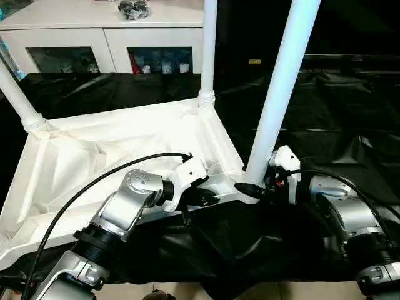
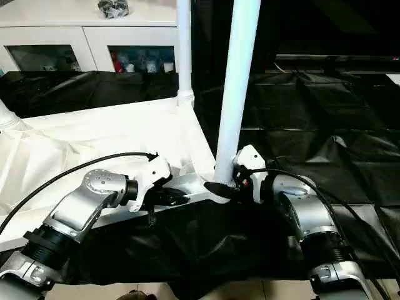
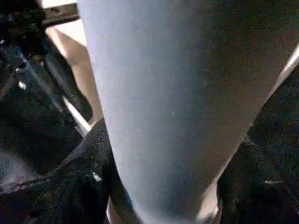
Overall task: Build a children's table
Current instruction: Rotate leg to tighten
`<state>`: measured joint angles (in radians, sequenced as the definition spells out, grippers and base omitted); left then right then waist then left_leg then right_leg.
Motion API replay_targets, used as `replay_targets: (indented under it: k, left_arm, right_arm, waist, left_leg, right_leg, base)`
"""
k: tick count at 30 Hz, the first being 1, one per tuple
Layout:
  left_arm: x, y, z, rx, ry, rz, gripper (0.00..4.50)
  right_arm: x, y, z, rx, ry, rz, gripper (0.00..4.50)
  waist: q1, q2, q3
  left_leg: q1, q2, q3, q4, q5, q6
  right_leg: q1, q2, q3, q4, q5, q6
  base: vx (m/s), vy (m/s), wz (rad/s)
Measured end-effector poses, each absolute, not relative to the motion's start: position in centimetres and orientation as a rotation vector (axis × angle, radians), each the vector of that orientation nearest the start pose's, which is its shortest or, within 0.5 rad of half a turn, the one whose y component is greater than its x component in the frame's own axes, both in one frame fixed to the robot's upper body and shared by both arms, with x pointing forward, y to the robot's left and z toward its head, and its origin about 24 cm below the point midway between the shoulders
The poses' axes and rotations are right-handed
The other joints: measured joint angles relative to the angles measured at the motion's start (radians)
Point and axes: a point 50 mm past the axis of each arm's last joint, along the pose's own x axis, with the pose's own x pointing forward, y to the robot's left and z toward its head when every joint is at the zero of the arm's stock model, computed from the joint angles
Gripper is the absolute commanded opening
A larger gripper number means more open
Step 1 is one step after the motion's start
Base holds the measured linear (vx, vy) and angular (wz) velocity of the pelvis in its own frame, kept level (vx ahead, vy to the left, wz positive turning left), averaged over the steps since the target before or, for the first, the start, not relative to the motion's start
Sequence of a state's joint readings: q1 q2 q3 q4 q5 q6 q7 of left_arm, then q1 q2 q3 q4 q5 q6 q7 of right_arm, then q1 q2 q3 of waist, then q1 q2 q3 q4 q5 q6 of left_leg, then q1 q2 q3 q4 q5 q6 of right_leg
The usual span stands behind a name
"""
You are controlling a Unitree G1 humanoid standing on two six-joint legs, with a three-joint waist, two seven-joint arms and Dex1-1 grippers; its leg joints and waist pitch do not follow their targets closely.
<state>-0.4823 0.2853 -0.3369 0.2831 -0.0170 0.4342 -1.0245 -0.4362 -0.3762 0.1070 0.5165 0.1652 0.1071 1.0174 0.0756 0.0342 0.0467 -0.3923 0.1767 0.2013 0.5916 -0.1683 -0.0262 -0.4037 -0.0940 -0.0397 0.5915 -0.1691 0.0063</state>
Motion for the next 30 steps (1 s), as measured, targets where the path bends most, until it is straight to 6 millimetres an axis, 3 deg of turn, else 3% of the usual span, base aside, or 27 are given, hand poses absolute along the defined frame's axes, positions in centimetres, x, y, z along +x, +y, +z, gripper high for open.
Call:
replay_targets:
  k: [5, 13, 15, 16, 21, 22, 30]
  left_arm:
    - [31.1, 8.4, 4.8, 0.244, 0.503, -1.108, 0.00]
    - [32.5, 7.3, 4.6, 0.214, 0.508, -0.981, 0.00]
    - [32.5, 7.3, 4.5, 0.214, 0.510, -0.978, 0.00]
    - [32.5, 7.3, 4.5, 0.215, 0.511, -0.978, 0.00]
    - [32.5, 7.8, 4.6, 0.235, 0.497, -1.001, 0.00]
    - [32.4, 8.0, 4.6, 0.238, 0.495, -1.007, 0.00]
    - [31.1, 10.0, 4.8, 0.273, 0.485, -1.162, 0.00]
  right_arm:
    - [32.5, -15.3, 3.4, -0.067, 0.297, 0.773, 2.61]
    - [34.2, -12.5, 2.9, -0.033, 0.293, 0.495, 2.61]
    - [34.3, -12.2, 2.9, -0.044, 0.284, 0.493, 2.61]
    - [34.3, -12.2, 2.9, -0.044, 0.283, 0.494, 3.17]
    - [34.2, -11.9, 2.9, -0.040, 0.276, 0.532, 3.51]
    - [34.1, -11.9, 2.8, -0.041, 0.274, 0.547, 3.74]
    - [31.8, -13.9, 3.0, -0.112, 0.259, 0.879, 3.74]
  waist:
    - [-0.023, 0.000, 0.000]
    - [-0.036, -0.001, -0.001]
    - [-0.040, -0.002, -0.002]
    - [-0.041, -0.003, -0.003]
    - [-0.044, -0.004, -0.002]
    - [-0.045, -0.004, -0.002]
    - [-0.036, -0.004, -0.002]
  left_leg:
    - [0.004, 0.000, 0.000, 0.000, 0.000, -0.001]
    - [0.006, -0.001, -0.001, -0.001, 0.000, -0.001]
    - [0.006, -0.001, -0.001, -0.001, 0.000, -0.001]
    - [0.006, -0.001, -0.001, -0.001, 0.000, -0.001]
    - [0.006, -0.001, -0.002, -0.001, 0.000, -0.001]
    - [0.006, -0.001, -0.002, -0.002, 0.000, -0.001]
    - [0.006, -0.001, -0.003, -0.007, 0.000, -0.001]
  right_leg:
    - [0.001, 0.000, 0.000, 0.003, -0.001, 0.001]
    - [0.002, 0.000, 0.000, 0.002, -0.004, 0.006]
    - [0.003, 0.000, 0.000, 0.001, -0.004, 0.006]
    - [0.002, 0.000, 0.000, 0.001, -0.004, 0.006]
    - [0.001, 0.000, 0.000, 0.001, -0.004, 0.006]
    - [0.001, 0.000, 0.000, 0.001, -0.004, 0.006]
    - [0.000, 0.000, -0.002, 0.002, -0.003, 0.004]
  base:
    - [0.000, 0.000, 0.00]
    - [0.000, 0.000, 0.00]
    - [0.000, 0.000, 0.00]
    - [0.000, 0.000, 0.00]
    - [0.000, 0.000, 0.00]
    - [0.000, 0.000, 0.00]
    - [0.000, 0.000, 0.00]
